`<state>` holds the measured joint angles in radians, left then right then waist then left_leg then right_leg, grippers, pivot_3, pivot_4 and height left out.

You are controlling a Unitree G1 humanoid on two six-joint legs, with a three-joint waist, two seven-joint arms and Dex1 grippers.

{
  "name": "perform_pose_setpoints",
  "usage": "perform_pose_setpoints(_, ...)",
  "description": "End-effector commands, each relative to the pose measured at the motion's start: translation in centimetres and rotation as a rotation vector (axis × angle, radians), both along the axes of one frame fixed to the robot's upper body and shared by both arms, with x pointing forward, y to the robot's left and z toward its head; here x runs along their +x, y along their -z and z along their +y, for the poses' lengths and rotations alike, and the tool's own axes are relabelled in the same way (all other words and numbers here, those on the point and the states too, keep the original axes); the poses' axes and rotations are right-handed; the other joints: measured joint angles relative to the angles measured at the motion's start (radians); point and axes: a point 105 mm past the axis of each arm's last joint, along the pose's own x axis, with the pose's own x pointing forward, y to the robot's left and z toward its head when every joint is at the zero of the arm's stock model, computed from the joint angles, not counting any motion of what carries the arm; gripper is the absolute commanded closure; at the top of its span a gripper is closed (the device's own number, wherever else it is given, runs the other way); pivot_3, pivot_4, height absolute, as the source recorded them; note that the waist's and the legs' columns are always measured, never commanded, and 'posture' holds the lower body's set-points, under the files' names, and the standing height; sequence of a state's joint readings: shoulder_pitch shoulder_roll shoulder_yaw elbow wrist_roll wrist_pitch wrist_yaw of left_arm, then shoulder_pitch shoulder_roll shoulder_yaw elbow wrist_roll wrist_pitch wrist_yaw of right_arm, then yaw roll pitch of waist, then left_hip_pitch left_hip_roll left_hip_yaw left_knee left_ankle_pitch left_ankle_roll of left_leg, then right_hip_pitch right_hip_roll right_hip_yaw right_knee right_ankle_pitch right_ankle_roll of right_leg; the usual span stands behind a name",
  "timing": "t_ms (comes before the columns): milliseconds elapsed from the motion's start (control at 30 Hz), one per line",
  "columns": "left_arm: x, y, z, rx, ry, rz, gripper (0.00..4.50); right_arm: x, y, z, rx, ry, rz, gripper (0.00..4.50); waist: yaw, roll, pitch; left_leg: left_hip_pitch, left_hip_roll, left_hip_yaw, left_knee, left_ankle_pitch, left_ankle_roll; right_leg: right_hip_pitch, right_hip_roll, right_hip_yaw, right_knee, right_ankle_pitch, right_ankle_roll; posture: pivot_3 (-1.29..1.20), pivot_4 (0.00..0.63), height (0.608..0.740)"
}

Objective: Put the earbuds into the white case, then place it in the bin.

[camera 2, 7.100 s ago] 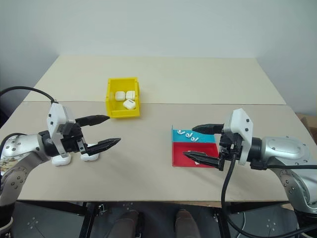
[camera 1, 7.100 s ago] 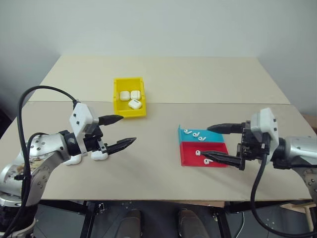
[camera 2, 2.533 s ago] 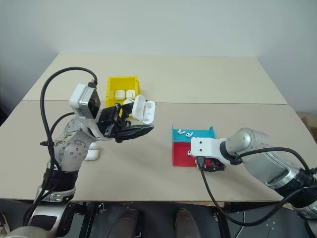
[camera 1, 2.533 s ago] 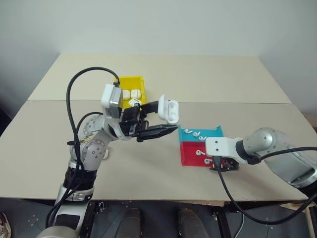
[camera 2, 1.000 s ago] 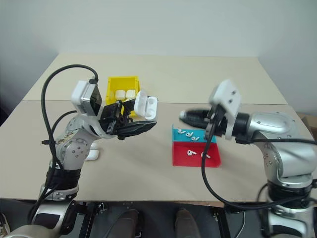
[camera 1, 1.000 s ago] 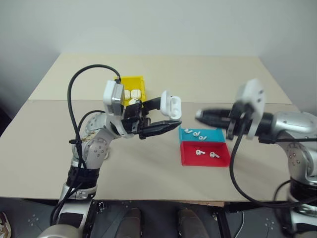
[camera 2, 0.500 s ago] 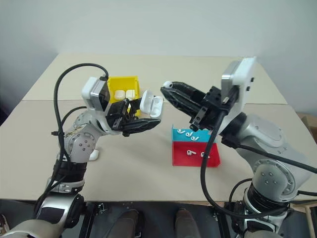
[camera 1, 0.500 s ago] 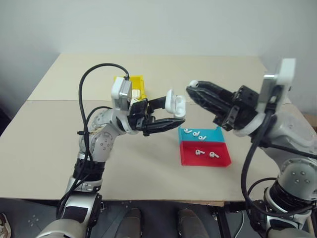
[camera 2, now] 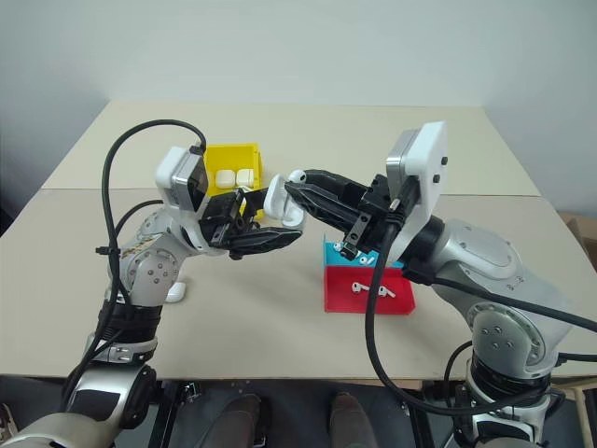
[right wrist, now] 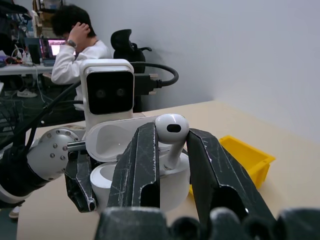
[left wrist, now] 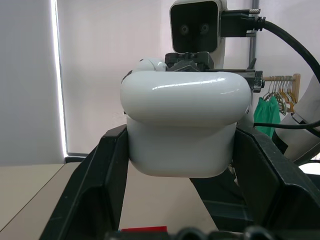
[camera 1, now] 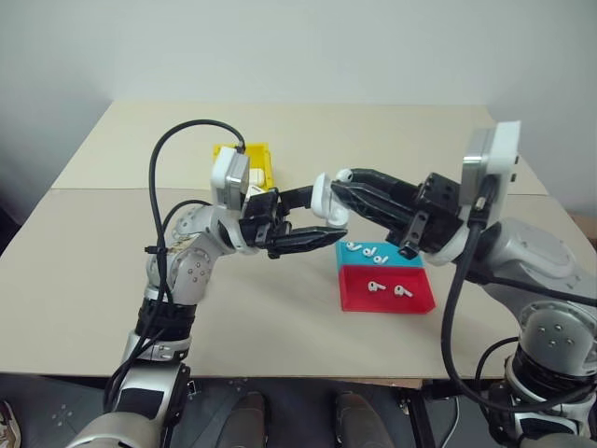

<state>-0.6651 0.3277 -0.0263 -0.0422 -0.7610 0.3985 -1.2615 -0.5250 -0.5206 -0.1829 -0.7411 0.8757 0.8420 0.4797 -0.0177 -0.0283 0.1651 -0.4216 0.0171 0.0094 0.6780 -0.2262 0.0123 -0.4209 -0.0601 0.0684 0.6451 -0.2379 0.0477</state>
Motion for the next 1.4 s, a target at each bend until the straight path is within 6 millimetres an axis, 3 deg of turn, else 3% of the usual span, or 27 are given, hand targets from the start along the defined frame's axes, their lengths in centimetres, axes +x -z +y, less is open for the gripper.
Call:
perform_pose_setpoints(33, -1.0, -1.2, -0.2, -0.021, 0.029, -0.061, 1.71, 0.2, 0.6, -0.1, -0.047, 0.022, -0.009, 3.53, 0.000, 0.000, 0.000, 0.000, 0.000, 0.000, 0.000, 0.000, 0.000, 0.000, 0.000, 0.000, 0.000, 0.000, 0.000, 0.00, 0.150, 0.740)
perform_pose_setpoints(333, -0.6, -1.3, -0.1, -0.030, 0.007, -0.073, 1.71, 0.0, 0.9, -0.4, -0.114, 0.002, -0.028, 0.61, 0.000, 0.000, 0.000, 0.000, 0.000, 0.000, 0.000, 0.000, 0.000, 0.000, 0.000, 0.000, -0.001, 0.000, 0.000, 0.00, 0.150, 0.740)
perform_pose_setpoints(533, -0.4, -1.4, 0.2, -0.036, -0.017, -0.077, 1.71, 0.7, -0.5, -1.5, -0.062, 0.042, -0.039, 0.61, 0.002, 0.000, 0.000, 0.000, 0.000, 0.000, 0.000, 0.000, 0.000, 0.000, 0.000, 0.000, -0.001, 0.000, 0.000, 0.00, 0.150, 0.740)
perform_pose_setpoints(733, -0.1, -1.3, 0.9, -0.018, -0.032, -0.088, 1.71, 1.4, -3.0, -4.0, 0.002, 0.058, -0.043, 0.61, 0.003, 0.000, 0.000, 0.000, 0.000, 0.000, 0.000, 0.000, 0.000, 0.000, 0.000, 0.000, -0.001, 0.000, 0.000, 0.00, 0.150, 0.740)
perform_pose_setpoints(867, -0.2, -1.2, 0.9, -0.012, -0.022, -0.091, 1.71, 2.3, -3.1, -4.3, -0.034, 0.051, -0.022, 1.47, 0.001, 0.000, 0.000, 0.000, 0.000, 0.001, -0.001, 0.000, 0.000, 0.000, 0.000, 0.000, -0.002, 0.000, 0.000, 0.00, 0.150, 0.740)
perform_pose_setpoints(1033, -0.2, -1.0, 0.5, -0.009, -0.007, -0.089, 1.71, 4.2, -1.3, -2.7, -0.187, 0.104, -0.015, 3.11, -0.002, 0.000, 0.000, 0.000, 0.000, 0.003, -0.001, 0.000, 0.000, 0.000, 0.000, 0.000, -0.001, 0.000, 0.000, 0.00, 0.150, 0.740)
perform_pose_setpoints(1167, -0.2, -1.0, 0.4, -0.011, -0.005, -0.090, 1.71, 4.3, -1.3, -2.1, -0.217, 0.100, -0.016, 4.48, 0.001, 0.000, 0.000, -0.001, 0.000, 0.004, 0.000, 0.000, 0.000, -0.001, 0.000, 0.000, -0.001, 0.000, 0.000, 0.00, 0.150, 0.740)
perform_pose_setpoints(1400, 0.0, -0.9, 0.3, -0.004, -0.013, -0.085, 1.71, 2.7, -1.6, -1.9, -0.227, 0.068, -0.028, 4.48, 0.005, 0.000, 0.000, -0.002, 0.000, 0.002, 0.000, 0.000, 0.000, -0.001, 0.000, 0.000, -0.003, 0.000, 0.000, 0.00, 0.150, 0.740)
